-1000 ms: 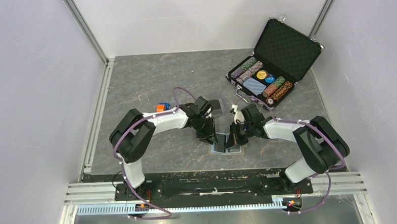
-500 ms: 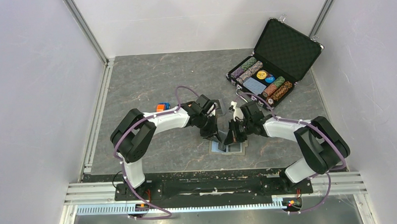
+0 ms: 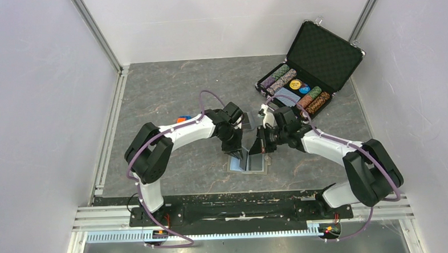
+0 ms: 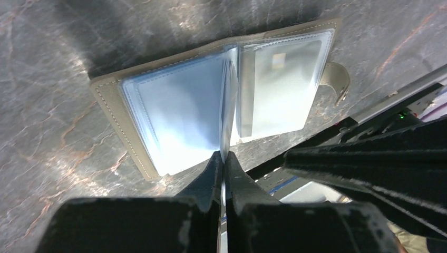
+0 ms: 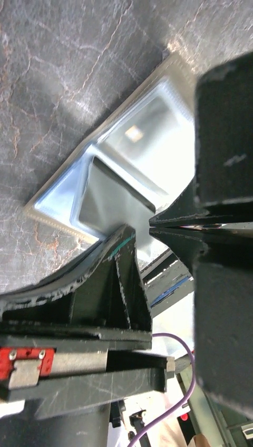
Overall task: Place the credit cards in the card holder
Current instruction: Insert the credit card into the card holder.
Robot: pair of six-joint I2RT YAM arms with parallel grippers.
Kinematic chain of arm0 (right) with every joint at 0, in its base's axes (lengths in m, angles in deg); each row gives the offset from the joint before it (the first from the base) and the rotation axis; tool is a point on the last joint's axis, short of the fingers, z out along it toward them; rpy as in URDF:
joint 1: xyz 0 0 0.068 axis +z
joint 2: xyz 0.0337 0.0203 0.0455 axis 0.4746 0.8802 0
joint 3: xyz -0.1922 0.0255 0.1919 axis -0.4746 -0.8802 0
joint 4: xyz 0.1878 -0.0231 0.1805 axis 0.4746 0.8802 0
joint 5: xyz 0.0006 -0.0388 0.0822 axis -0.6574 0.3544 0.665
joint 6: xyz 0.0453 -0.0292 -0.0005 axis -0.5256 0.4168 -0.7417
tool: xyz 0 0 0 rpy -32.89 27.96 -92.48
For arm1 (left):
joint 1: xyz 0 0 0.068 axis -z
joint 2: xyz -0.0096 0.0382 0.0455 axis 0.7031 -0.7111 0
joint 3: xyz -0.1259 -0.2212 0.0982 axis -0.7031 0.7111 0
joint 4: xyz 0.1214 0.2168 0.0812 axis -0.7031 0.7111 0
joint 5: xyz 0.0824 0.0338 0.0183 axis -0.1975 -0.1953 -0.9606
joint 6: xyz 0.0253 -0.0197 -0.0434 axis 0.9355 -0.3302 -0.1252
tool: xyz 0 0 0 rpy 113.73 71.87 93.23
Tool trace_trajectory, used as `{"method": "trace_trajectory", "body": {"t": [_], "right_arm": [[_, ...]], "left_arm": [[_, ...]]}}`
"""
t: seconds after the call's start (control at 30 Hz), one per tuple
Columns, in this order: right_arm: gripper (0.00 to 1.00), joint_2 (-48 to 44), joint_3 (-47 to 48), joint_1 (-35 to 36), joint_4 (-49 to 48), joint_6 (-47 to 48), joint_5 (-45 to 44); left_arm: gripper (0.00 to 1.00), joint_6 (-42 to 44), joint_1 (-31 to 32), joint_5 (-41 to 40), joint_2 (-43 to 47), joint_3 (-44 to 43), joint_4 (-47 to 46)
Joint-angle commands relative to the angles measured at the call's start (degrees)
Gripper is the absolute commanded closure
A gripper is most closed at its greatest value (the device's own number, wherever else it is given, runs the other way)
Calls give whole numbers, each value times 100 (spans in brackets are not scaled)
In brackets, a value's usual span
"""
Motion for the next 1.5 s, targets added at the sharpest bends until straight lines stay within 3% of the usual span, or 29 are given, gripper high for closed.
{"method": "trace_trajectory", "body": {"t": [0.0, 0.17, 0.4, 0.93, 1.13, 1.47], "right_arm": [[100, -225, 96, -192, 139, 18, -70], [100, -322, 94, -532, 327, 157, -74], [100, -456, 121, -899, 559, 344, -34], [99, -443, 249, -1148, 775, 548, -74], [87, -252, 527, -1149, 883, 647, -100], [72, 326, 1199, -1124, 930, 665, 20]], "left_arm": [[98, 368, 23, -423, 102, -382, 732], [88, 326, 60, -226, -25, -622, 758], [63, 288, 238, -37, -281, -866, 723], [55, 65, 610, 722, -784, -1232, 63], [44, -17, 587, 904, -585, -1087, -476], [42, -423, -193, 1053, 278, -231, -1808]]}}
